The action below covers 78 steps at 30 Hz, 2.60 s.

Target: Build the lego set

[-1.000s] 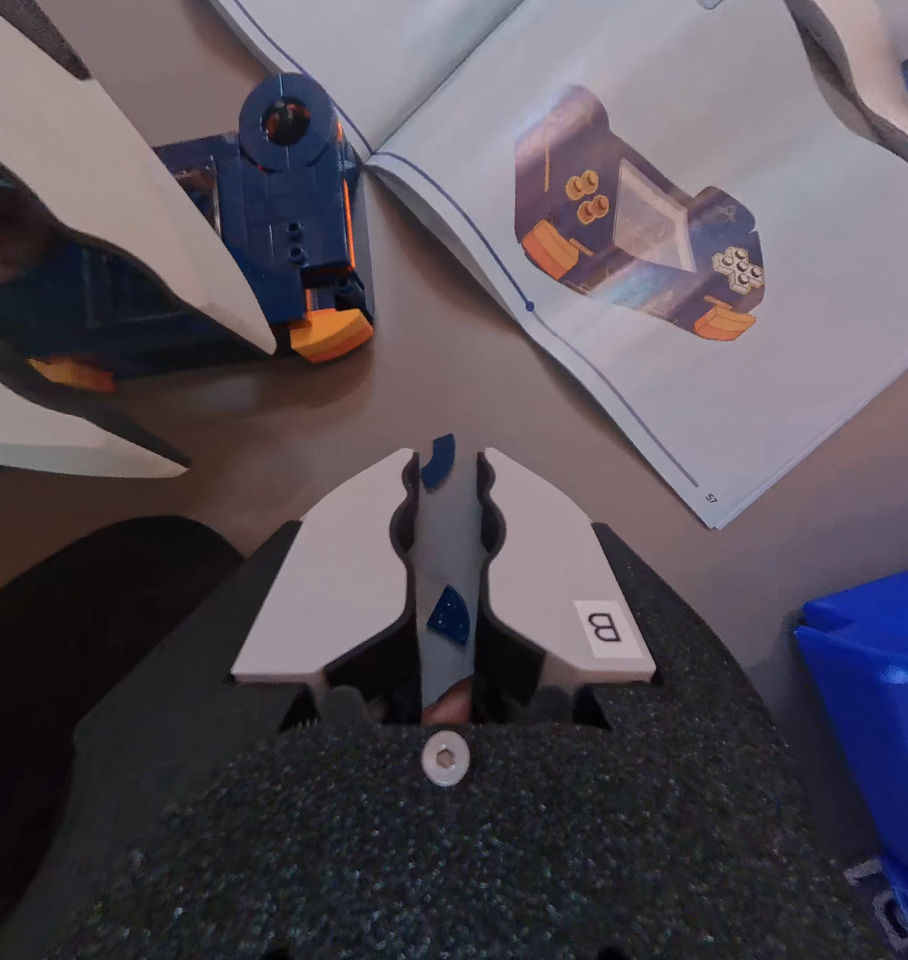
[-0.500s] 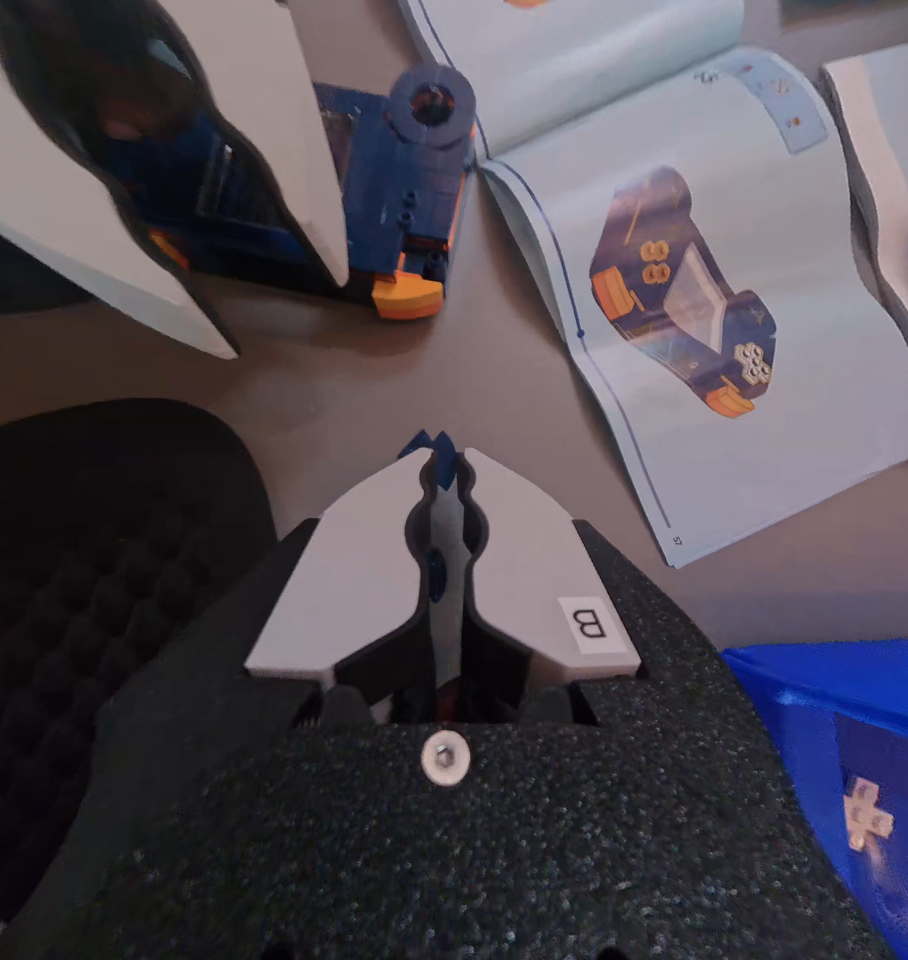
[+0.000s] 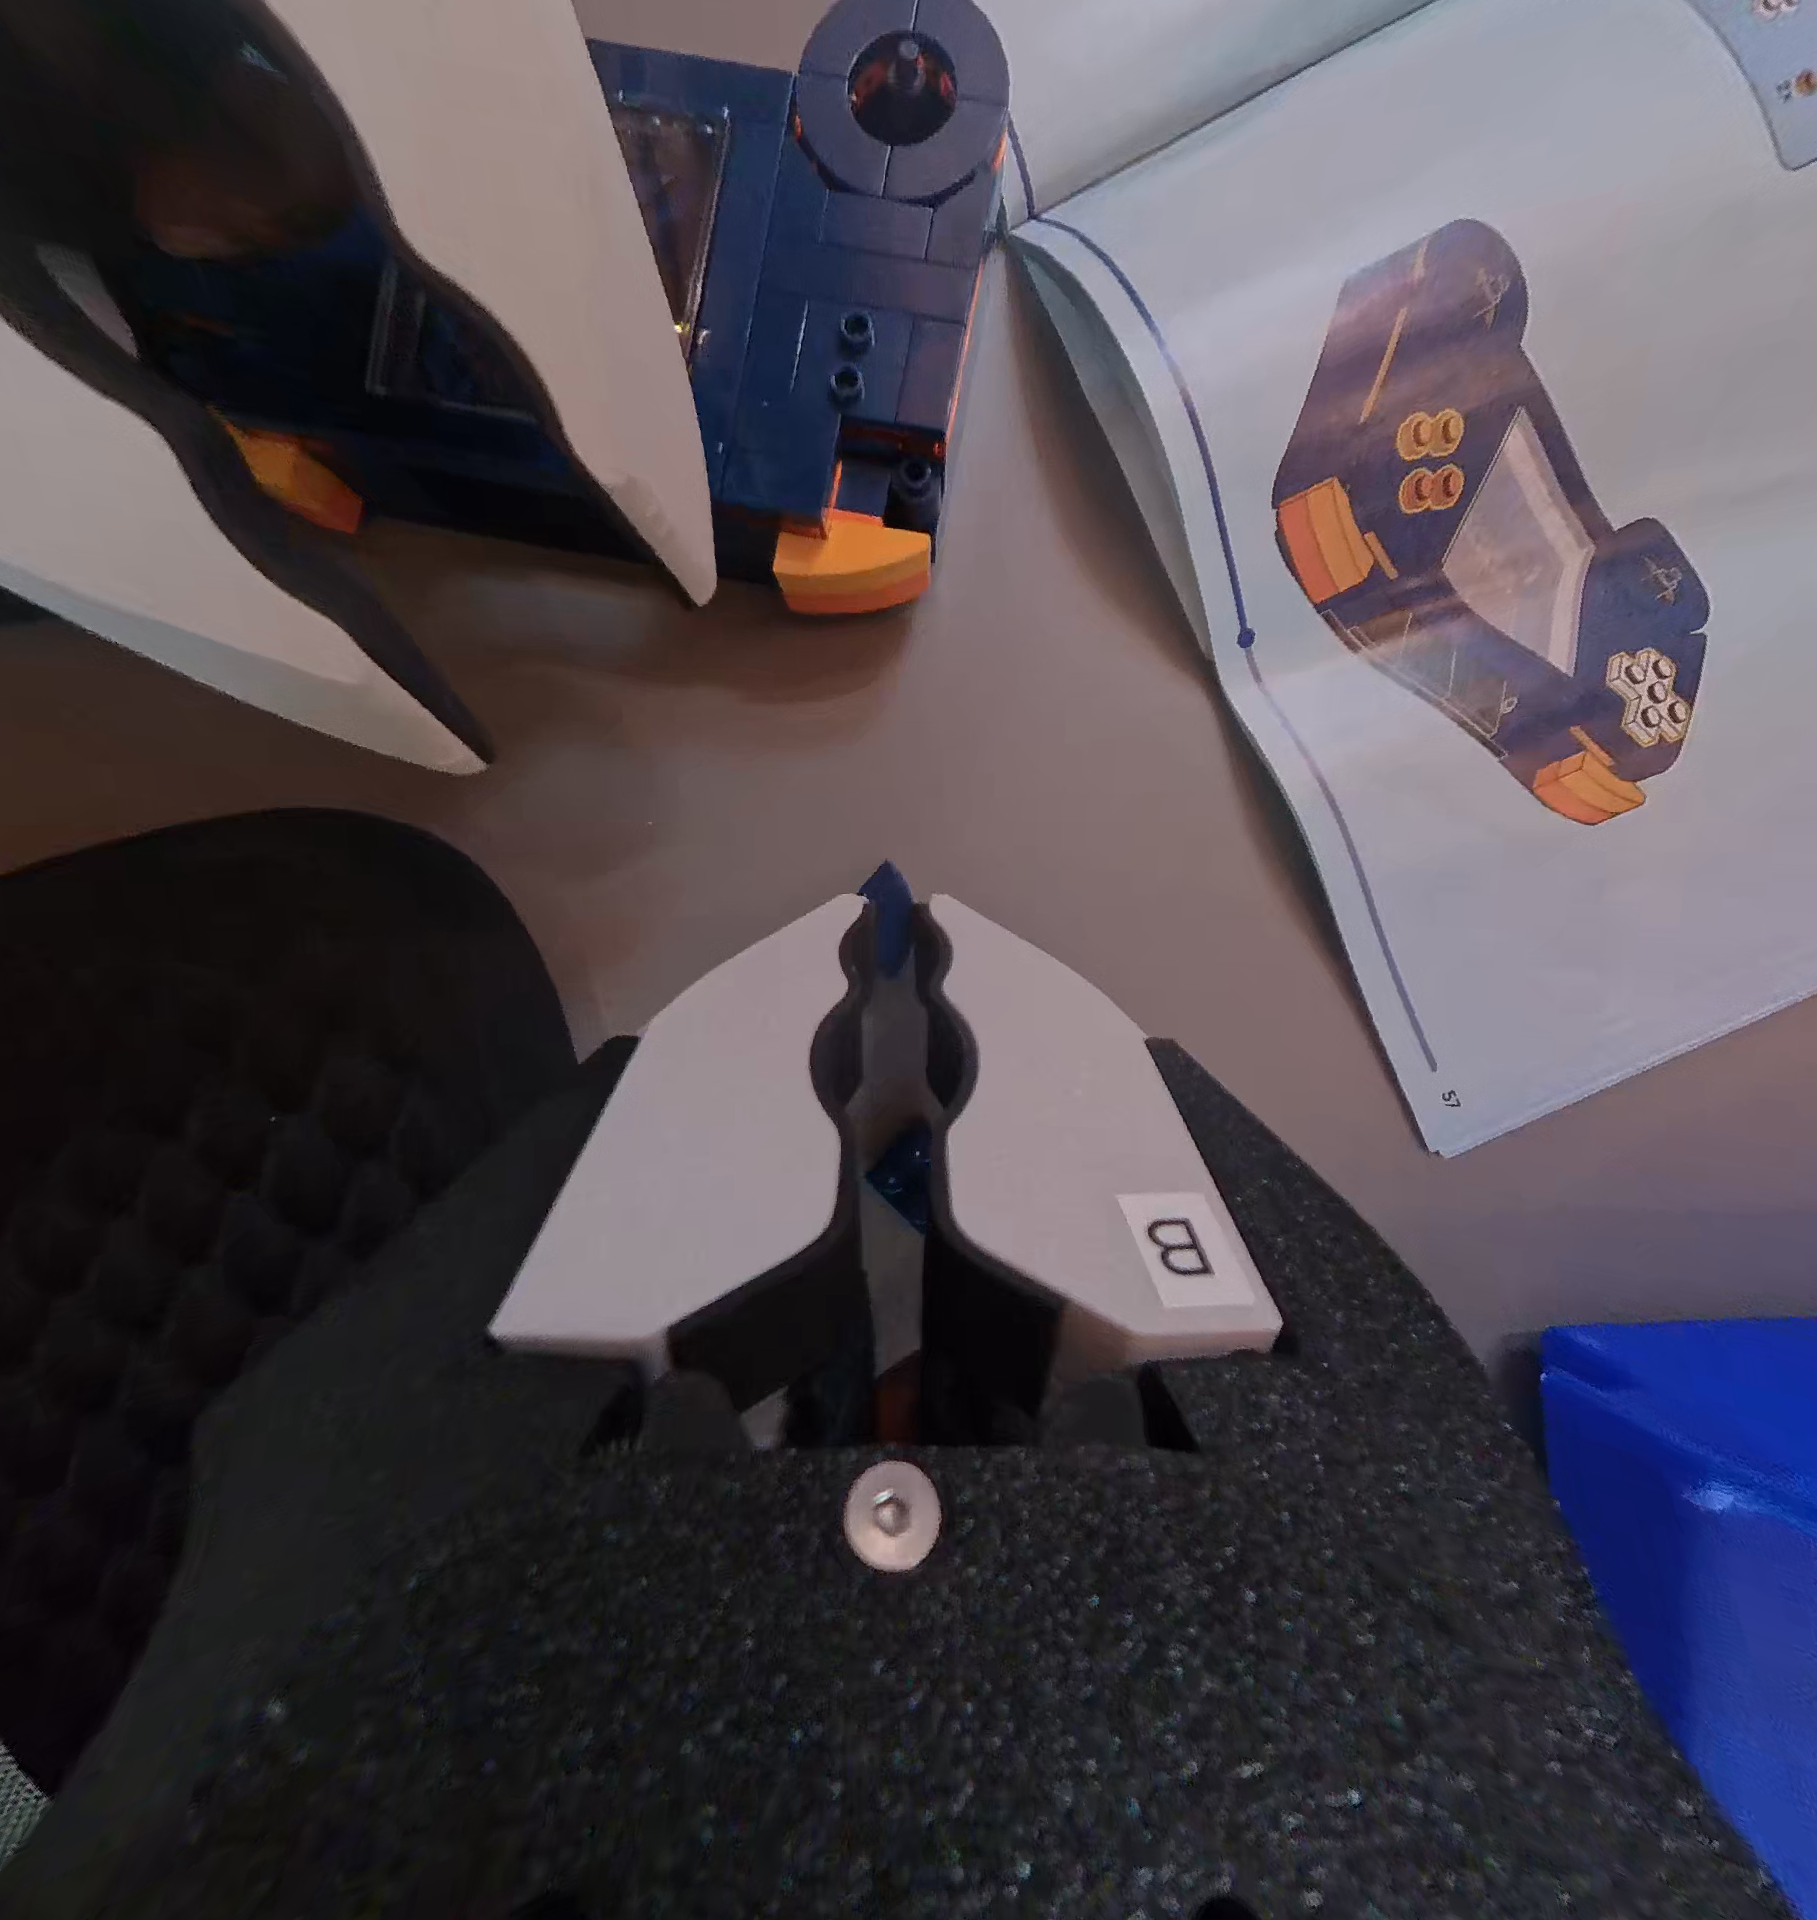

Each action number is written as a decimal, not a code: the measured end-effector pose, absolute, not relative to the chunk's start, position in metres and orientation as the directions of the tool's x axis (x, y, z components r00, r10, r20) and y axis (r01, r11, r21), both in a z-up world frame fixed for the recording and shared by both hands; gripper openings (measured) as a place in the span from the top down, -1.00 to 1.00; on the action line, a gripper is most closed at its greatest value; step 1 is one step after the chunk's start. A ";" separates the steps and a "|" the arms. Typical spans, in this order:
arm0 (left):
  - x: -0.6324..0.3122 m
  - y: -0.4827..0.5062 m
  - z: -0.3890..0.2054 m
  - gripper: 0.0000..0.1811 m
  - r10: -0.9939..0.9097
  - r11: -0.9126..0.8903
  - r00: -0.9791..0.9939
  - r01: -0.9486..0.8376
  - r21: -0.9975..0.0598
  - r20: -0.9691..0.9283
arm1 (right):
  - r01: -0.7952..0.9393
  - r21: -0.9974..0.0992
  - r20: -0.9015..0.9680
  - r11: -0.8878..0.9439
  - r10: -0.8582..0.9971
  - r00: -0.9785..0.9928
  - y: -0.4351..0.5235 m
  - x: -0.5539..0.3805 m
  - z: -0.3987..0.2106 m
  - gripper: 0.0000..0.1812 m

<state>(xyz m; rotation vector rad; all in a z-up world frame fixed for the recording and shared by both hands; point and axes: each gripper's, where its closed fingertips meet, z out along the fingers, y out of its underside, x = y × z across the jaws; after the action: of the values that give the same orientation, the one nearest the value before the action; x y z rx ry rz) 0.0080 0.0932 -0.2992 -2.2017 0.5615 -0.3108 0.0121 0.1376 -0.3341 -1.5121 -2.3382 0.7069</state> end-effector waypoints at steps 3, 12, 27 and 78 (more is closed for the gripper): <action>0.008 0.093 -0.299 0.64 -0.493 -0.562 0.870 -0.290 -0.774 0.032 | 0.791 -0.510 -0.043 0.338 0.908 -0.416 0.138 0.012 -0.334 0.93; -0.011 0.094 -0.289 0.64 -0.439 -0.541 0.898 -0.261 -0.799 0.004 | 0.836 -0.392 -0.033 0.384 0.902 -0.430 0.137 0.014 -0.336 0.93; -0.067 0.084 -0.269 0.66 -0.284 -0.472 0.958 -0.112 -0.875 0.031 | 0.836 -0.259 0.044 0.485 0.870 -0.491 0.136 0.013 -0.336 0.93; -0.058 0.075 -0.272 0.65 -0.303 -0.435 0.953 -0.127 -0.891 0.012 | 0.706 -0.572 -0.097 0.417 0.821 -0.563 0.113 0.016 -0.318 1.00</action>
<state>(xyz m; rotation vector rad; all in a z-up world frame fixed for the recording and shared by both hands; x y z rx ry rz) -0.0582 0.0748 -0.2719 -2.0246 0.3067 -0.2047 0.0160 0.1130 -0.3178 -1.3506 -2.4719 0.8522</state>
